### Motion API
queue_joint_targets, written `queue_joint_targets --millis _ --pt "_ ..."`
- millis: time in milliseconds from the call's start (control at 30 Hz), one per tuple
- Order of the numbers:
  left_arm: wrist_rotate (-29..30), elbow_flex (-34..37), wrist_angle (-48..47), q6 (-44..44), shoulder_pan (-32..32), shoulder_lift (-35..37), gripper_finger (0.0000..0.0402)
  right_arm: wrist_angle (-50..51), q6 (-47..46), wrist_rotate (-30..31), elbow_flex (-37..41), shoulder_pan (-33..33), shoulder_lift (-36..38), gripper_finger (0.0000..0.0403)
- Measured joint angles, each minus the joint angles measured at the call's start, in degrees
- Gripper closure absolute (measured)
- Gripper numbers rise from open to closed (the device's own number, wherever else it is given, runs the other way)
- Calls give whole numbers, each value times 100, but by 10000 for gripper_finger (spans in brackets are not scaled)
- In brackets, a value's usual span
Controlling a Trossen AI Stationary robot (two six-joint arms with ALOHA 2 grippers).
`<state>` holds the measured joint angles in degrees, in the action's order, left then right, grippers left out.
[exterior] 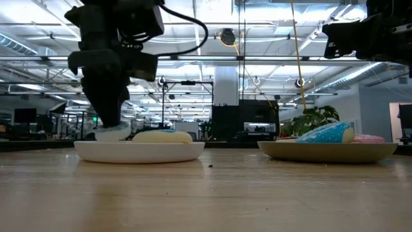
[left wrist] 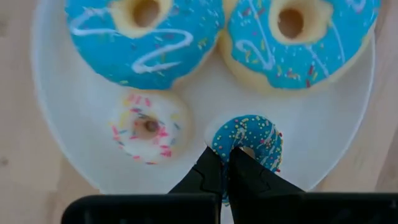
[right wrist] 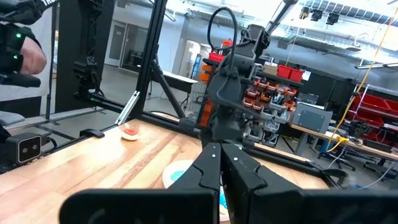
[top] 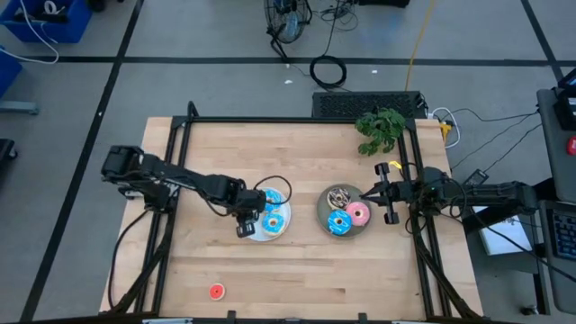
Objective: Pick & Place donuts
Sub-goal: Put the small blue donut on the white plate
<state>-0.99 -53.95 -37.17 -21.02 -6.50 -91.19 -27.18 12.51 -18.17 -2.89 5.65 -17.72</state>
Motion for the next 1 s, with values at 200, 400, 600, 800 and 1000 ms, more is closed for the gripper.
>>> queue_joint_targets --millis 200,400,600,800,1000 --pt "-28 -5 -128 49 0 -453 394 -62 0 0 2 -1 2 403" --pt "1 -38 -52 184 52 -759 387 -81 0 0 0 -2 0 403" --pt "39 -24 -21 248 81 -728 381 -79 -1 0 0 -2 0 403" --pt "45 -16 -17 276 63 -728 378 -40 -2 0 0 -2 0 403" --pt "8 -167 -225 293 63 -755 356 -39 -2 0 -1 0 0 403"
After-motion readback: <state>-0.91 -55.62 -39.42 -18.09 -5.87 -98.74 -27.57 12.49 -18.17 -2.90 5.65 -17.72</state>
